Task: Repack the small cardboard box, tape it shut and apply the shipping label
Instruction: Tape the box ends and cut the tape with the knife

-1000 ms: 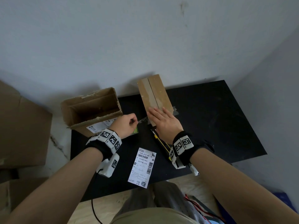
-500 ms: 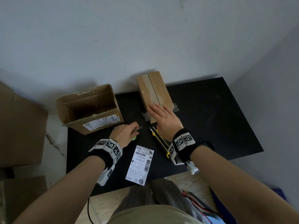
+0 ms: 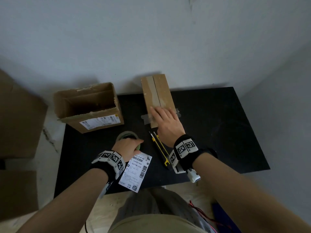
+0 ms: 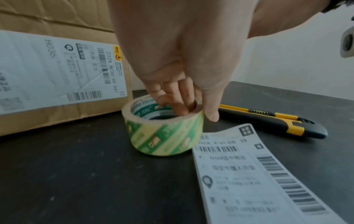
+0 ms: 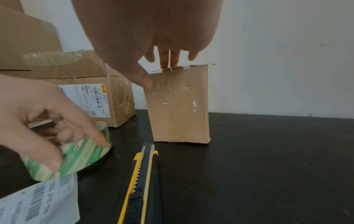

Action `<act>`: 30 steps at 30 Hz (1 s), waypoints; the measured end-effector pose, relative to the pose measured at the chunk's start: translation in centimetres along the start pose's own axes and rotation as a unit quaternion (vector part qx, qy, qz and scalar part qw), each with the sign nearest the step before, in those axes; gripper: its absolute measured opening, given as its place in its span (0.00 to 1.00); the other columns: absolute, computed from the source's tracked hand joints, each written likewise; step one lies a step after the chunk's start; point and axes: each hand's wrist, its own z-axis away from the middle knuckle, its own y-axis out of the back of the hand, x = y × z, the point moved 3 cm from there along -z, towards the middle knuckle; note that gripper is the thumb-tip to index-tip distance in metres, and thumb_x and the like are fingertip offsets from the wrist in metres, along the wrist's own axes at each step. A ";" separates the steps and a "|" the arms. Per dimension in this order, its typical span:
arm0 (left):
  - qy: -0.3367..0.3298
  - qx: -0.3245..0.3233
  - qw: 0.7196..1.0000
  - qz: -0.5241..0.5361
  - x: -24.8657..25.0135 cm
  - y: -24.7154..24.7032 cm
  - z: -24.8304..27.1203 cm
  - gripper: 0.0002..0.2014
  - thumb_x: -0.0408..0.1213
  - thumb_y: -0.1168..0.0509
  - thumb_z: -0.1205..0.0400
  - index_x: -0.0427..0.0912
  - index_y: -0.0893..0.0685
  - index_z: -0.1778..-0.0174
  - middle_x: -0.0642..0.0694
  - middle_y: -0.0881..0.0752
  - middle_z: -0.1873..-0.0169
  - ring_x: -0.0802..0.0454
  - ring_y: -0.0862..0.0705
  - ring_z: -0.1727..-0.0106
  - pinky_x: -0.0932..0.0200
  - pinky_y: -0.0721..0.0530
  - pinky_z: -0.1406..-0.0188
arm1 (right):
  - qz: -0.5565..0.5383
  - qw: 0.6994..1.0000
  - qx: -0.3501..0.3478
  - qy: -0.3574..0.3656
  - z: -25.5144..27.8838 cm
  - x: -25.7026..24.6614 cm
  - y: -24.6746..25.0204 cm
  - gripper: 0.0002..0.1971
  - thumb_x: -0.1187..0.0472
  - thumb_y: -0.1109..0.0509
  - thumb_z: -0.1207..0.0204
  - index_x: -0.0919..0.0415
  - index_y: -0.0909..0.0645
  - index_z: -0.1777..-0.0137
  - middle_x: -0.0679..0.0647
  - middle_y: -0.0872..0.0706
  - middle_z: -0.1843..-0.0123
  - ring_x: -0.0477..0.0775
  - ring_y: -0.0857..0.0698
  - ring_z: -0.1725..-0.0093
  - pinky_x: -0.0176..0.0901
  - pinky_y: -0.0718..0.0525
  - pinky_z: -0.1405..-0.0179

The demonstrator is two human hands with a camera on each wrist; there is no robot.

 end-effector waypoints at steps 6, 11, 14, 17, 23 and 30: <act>0.050 0.011 0.998 0.044 0.7 -1.1 0.5 0.29 0.49 0.40 0.17 0.59 0.42 0.21 0.48 0.22 0.32 0.52 0.20 0.37 0.56 0.19 0.45 | -0.011 1.000 0.004 0.015 0.4 1.2 0.0 0.35 0.63 0.39 0.24 0.58 0.47 0.17 0.54 0.41 0.17 0.53 0.45 0.17 0.48 0.60 0.20; 0.105 0.204 0.968 0.101 1.5 1.6 1.1 0.19 0.46 0.43 0.16 0.51 0.29 0.28 0.49 0.24 0.38 0.55 0.24 0.38 0.61 0.23 0.47 | -0.036 0.999 0.033 0.014 1.4 2.3 0.8 0.33 0.61 0.39 0.22 0.57 0.45 0.18 0.53 0.42 0.16 0.51 0.45 0.17 0.47 0.61 0.21; 0.093 0.279 0.939 0.177 2.6 3.1 1.4 0.14 0.42 0.42 0.16 0.48 0.24 0.34 0.49 0.24 0.42 0.56 0.23 0.43 0.61 0.22 0.49 | -0.056 0.997 0.050 -0.006 2.4 3.2 1.0 0.34 0.60 0.38 0.23 0.59 0.45 0.18 0.53 0.40 0.17 0.50 0.43 0.18 0.46 0.58 0.20; 0.053 0.354 0.907 0.223 4.1 4.1 1.7 0.13 0.38 0.42 0.16 0.46 0.23 0.37 0.49 0.24 0.41 0.56 0.23 0.42 0.59 0.21 0.46 | -0.077 0.995 0.047 -0.034 3.2 4.3 0.9 0.36 0.62 0.37 0.23 0.59 0.48 0.18 0.53 0.41 0.17 0.50 0.43 0.18 0.45 0.56 0.19; 0.043 0.332 0.879 0.339 5.9 4.4 1.2 0.20 0.35 0.46 0.14 0.46 0.32 0.24 0.50 0.29 0.26 0.56 0.31 0.25 0.61 0.33 0.29 | -0.204 0.964 0.064 -0.160 4.0 5.9 0.7 0.38 0.69 0.35 0.26 0.57 0.47 0.18 0.51 0.40 0.17 0.49 0.43 0.18 0.45 0.49 0.18; 0.042 0.231 0.823 0.518 6.3 3.7 -0.9 0.25 0.39 0.51 0.12 0.50 0.46 0.18 0.53 0.47 0.17 0.57 0.47 0.18 0.56 0.48 0.19 | -0.242 0.960 0.022 -0.142 3.7 6.1 0.2 0.38 0.71 0.36 0.25 0.56 0.47 0.17 0.52 0.41 0.17 0.49 0.45 0.17 0.47 0.45 0.18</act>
